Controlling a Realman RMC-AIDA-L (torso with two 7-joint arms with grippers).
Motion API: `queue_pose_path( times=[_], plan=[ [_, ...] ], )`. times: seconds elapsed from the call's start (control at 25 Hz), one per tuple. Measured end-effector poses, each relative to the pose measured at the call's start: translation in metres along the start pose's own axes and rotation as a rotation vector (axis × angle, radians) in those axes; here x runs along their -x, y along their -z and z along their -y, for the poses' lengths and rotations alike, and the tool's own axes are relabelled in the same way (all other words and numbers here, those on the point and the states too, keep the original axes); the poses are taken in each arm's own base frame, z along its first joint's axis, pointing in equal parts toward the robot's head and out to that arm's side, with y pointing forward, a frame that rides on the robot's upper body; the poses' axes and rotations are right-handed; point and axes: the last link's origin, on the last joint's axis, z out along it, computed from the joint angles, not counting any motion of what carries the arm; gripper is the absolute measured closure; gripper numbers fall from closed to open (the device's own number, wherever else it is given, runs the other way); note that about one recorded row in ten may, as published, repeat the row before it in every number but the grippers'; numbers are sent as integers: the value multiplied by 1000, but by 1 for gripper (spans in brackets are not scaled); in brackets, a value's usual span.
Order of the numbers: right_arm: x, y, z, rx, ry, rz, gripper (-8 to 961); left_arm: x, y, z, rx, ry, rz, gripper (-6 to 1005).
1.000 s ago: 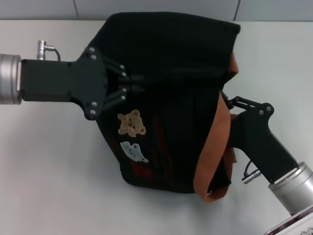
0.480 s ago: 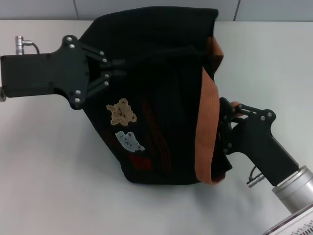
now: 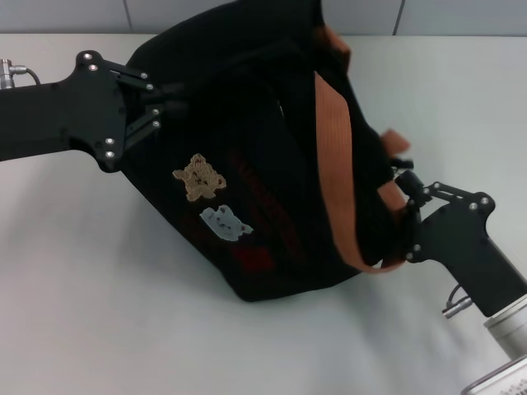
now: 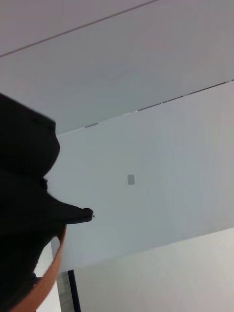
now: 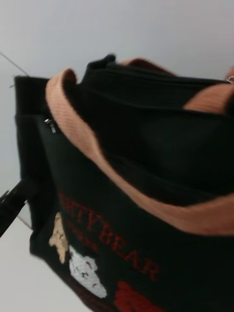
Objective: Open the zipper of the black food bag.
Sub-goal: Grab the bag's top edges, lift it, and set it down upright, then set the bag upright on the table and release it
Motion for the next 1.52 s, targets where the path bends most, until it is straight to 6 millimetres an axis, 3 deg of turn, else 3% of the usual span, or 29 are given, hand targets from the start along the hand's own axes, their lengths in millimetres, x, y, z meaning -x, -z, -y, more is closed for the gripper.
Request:
queue_pose_path(
  times=[0.44, 0.76, 0.84, 0.92, 1.0, 1.04, 1.12, 1.24, 1.4, 1.52],
  plan=[
    [0, -9, 12, -28, -163, 33, 953, 15, 8, -8, -35, 53, 13, 924],
    [-1, -12, 40, -141, -424, 101, 925, 61, 9, -28, -193, 227, 28, 924],
    [-7, -8, 55, -175, -560, 125, 861, 81, -1, -37, -294, 311, 4, 924],
    [-9, -6, 60, -181, -603, 132, 797, 87, -8, -40, -330, 342, -18, 924],
    [-15, -2, 70, -199, -692, 144, 733, 93, -18, -43, -365, 359, -44, 924],
    [-19, 1, 79, -213, -774, 153, 654, 96, -32, -46, -397, 370, -74, 924],
    [-21, 3, 83, -217, -813, 158, 496, 96, -41, -47, -413, 383, -90, 924],
    [-27, 8, 95, -231, -922, 170, 429, 97, -63, -45, -447, 448, -115, 929],
    [-29, 10, 98, -238, -943, 171, 338, 96, -69, -40, -445, 518, -125, 891],
    [-29, 13, 99, -222, -952, 171, 271, 93, -59, -41, -441, 527, -157, 846]
  ],
)
